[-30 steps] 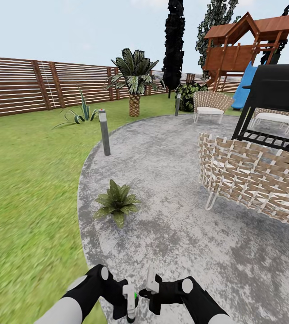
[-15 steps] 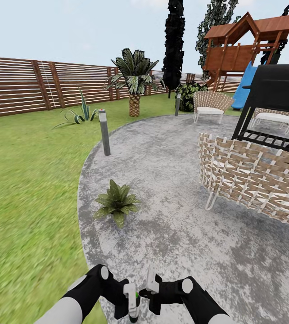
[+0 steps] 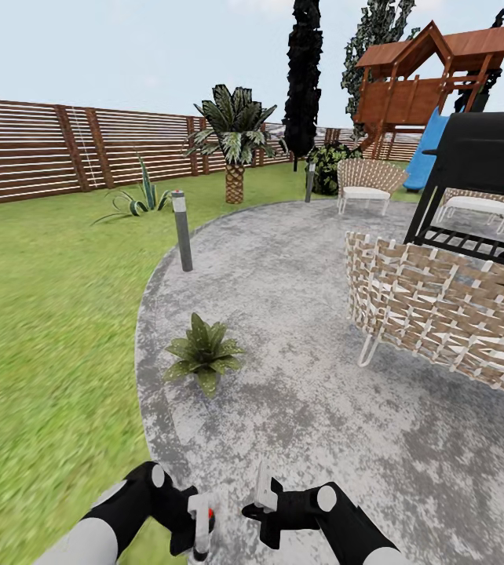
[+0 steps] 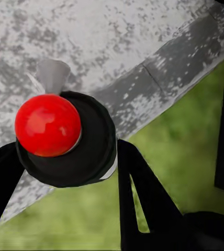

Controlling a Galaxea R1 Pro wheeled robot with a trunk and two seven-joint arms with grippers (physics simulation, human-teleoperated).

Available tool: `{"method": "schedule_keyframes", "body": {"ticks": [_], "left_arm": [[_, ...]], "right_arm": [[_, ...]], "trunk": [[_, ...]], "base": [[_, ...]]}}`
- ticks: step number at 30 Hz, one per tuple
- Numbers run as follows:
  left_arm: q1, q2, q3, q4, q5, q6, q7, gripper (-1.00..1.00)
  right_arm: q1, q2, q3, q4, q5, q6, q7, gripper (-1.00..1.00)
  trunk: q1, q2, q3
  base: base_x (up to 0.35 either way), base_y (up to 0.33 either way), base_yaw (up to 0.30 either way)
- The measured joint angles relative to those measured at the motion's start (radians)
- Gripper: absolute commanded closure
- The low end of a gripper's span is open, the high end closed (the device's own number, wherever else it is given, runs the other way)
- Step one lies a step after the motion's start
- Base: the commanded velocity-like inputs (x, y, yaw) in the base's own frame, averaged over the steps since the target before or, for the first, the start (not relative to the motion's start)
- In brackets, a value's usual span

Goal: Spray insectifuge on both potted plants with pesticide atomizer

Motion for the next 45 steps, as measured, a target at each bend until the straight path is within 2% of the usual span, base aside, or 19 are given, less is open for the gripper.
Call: {"method": "schedule_keyframes", "body": {"ticks": [9,13,14,18,19,22,24,25,27,29,30,31,32,33,34,35,37,40,45], "left_arm": [[0.002,0.171,0.008,0.0,0.006,0.0,-0.008,1.0],[0.003,0.218,0.01,0.0,0.012,0.0,-0.009,1.0],[0.003,0.228,0.01,0.001,0.012,0.0,-0.009,1.0],[0.005,0.275,0.013,0.035,0.01,0.002,0.0,1.0],[0.005,0.292,0.027,0.04,0.015,0.004,0.005,1.0],[0.005,0.305,0.137,0.06,0.062,-0.001,0.051,1.0],[0.006,0.306,0.228,0.084,0.079,-0.004,0.114,1.0],[0.006,0.305,0.268,0.091,0.093,-0.005,0.151,1.0],[0.006,0.302,0.357,0.128,0.149,-0.008,0.236,1.0],[0.006,0.298,0.432,0.186,0.238,-0.031,0.342,1.0],[0.006,0.296,0.45,0.215,0.283,-0.071,0.405,1.0],[0.006,0.294,0.457,0.238,0.315,-0.1,0.451,1.0],[0.006,0.289,0.462,0.281,0.373,-0.141,0.535,1.0],[0.006,0.285,0.464,0.308,0.41,-0.161,0.592,1.0],[0.006,0.279,0.466,0.34,0.464,-0.183,0.675,1.0],[0.011,0.268,0.467,0.376,0.533,-0.218,0.773,1.0],[0.035,0.252,0.466,0.395,0.589,-0.25,0.839,1.0],[0.067,0.239,0.466,0.409,0.644,-0.26,0.879,1.0],[0.094,0.233,0.467,0.419,0.66,-0.263,0.887,1.0]], "right_arm": [[0.0,0.0,0.0,0.0,0.001,0.0,0.0,1.0],[0.0,0.0,0.0,0.001,0.002,0.0,0.0,1.0],[0.0,0.0,-0.001,0.001,0.002,0.0,0.0,-1.0],[0.0,0.0,-0.006,0.001,0.002,0.0,-0.001,-1.0],[0.0,0.0,-0.007,0.0,0.003,0.0,-0.005,-1.0],[0.0,-0.001,-0.03,0.0,0.003,-0.001,-0.033,-1.0],[0.001,-0.008,-0.111,0.006,0.003,-0.001,-0.143,-1.0],[0.002,-0.023,-0.149,0.009,0.003,0.0,-0.197,-1.0],[0.004,-0.047,-0.22,0.011,0.002,-0.001,-0.282,-1.0],[0.006,-0.055,-0.326,0.016,0.002,-0.001,-0.383,-1.0],[0.006,-0.057,-0.386,0.03,0.004,-0.001,-0.444,-1.0],[0.006,-0.057,-0.422,0.047,0.005,-0.002,-0.488,-1.0],[0.006,-0.059,-0.467,0.084,0.006,-0.004,-0.567,-1.0],[0.006,-0.06,-0.487,0.108,0.007,-0.006,-0.622,-1.0],[0.008,-0.061,-0.504,0.146,0.008,-0.009,-0.718,-1.0],[0.023,-0.062,-0.518,0.2,0.001,-0.032,-0.868,-1.0],[0.043,-0.062,-0.523,0.25,0.002,-0.1,-1.0,-1.0],[0.053,-0.063,-0.524,0.321,0.004,-0.136,-1.049,-1.0],[0.057,-0.086,-0.526,0.423,0.004,-0.143,-1.057,-1.0]], "trunk": [[0.0,0.0,0.0],[0.0,0.0,0.0],[0.0,0.0,0.0],[0.0,0.0,0.0],[0.0,0.0,0.0],[0.0,0.0,0.0],[0.0,0.0,0.0],[0.0,0.0,0.0],[0.0,0.0,0.0],[0.0,0.0,0.0],[0.0,0.0,0.0],[0.0,0.0,0.0],[0.0,0.0,0.0],[0.0,0.0,0.0],[0.0,0.0,0.0],[0.0,0.0,0.0],[0.0,0.0,0.0],[0.0,0.0,0.0],[0.0,0.0,0.0]], "base": [[0.0,0.0,0.0],[0.0,0.0,0.0],[0.0,0.0,0.0],[0.0,0.0,0.0],[0.0,0.0,0.0],[0.0,0.0,0.0],[0.0,0.0,0.0],[0.0,0.0,0.0],[0.0,0.0,0.0],[0.0,0.0,0.0],[0.0,0.0,0.0],[0.0,0.0,0.0],[0.0,0.0,0.0],[0.0,0.0,0.0],[0.0,0.0,0.0],[0.0,0.0,0.0],[0.0,0.0,0.0],[0.0,0.0,0.0],[0.0,0.0,0.0]]}}
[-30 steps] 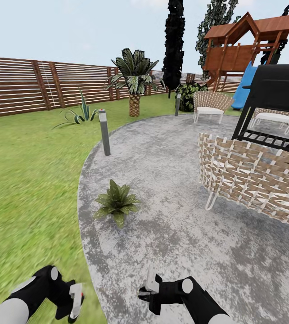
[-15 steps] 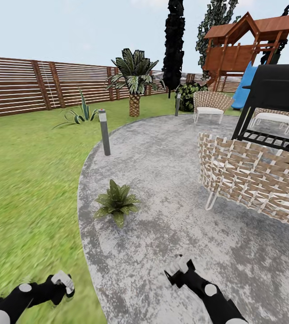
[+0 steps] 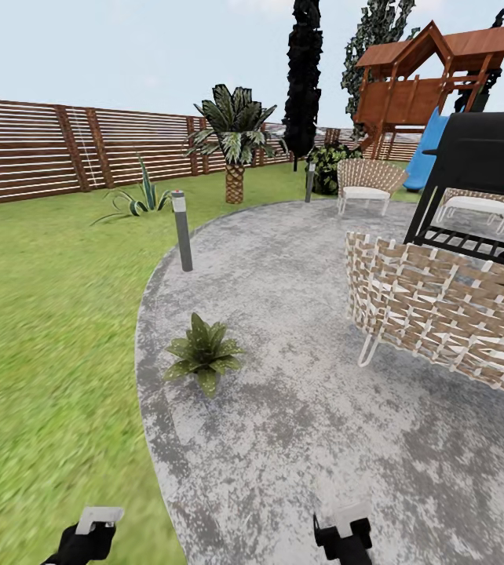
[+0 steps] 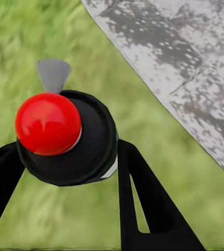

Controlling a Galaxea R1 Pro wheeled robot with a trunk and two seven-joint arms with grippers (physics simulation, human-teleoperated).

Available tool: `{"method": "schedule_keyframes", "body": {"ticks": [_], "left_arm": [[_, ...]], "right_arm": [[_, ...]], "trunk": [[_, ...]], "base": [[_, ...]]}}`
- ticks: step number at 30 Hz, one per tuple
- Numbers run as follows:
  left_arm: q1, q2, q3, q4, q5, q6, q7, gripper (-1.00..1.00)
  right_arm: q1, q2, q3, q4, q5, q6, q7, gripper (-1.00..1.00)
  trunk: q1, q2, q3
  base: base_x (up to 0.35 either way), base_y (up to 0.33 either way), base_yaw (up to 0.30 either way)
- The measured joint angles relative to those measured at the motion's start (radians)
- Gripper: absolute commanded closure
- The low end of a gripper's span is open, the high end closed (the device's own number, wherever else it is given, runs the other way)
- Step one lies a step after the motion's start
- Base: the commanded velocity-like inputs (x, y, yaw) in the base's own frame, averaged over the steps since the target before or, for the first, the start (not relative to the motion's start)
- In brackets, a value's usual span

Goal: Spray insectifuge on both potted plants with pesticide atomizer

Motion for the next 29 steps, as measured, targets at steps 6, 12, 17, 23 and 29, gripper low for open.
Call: {"method": "schedule_keyframes", "body": {"ticks": [6,12,17,23,29], "left_arm": [[0.01,0.0,0.001,0.0,0.0,-0.001,0.0,1.0],[0.011,0.0,0.001,0.0,0.0,-0.001,0.0,1.0],[0.011,0.001,0.001,0.0,0.0,-0.001,0.0,1.0],[0.02,0.001,0.0,-0.001,-0.002,-0.001,0.0,1.0],[0.023,0.001,-0.001,-0.001,-0.002,-0.001,0.0,1.0]], "right_arm": [[0.017,-0.004,0.0,0.016,0.0,0.001,0.001,-1.0],[0.067,-0.004,0.0,0.023,0.0,0.001,0.003,-1.0],[0.08,-0.004,0.0,0.023,0.0,0.001,0.003,-1.0],[0.081,-0.004,0.0,0.023,0.0,0.001,0.003,-1.0],[0.081,-0.004,0.0,0.023,0.0,0.001,0.003,-1.0]], "trunk": [[0.0,0.0,0.0],[0.0,0.0,0.0],[0.0,0.0,0.0],[0.0,0.0,0.0],[0.0,0.0,0.0]], "base": [[0.0,0.0,0.0],[0.0,0.0,0.0],[0.0,0.0,0.0],[0.0,0.0,0.0],[0.0,0.0,0.0]]}}
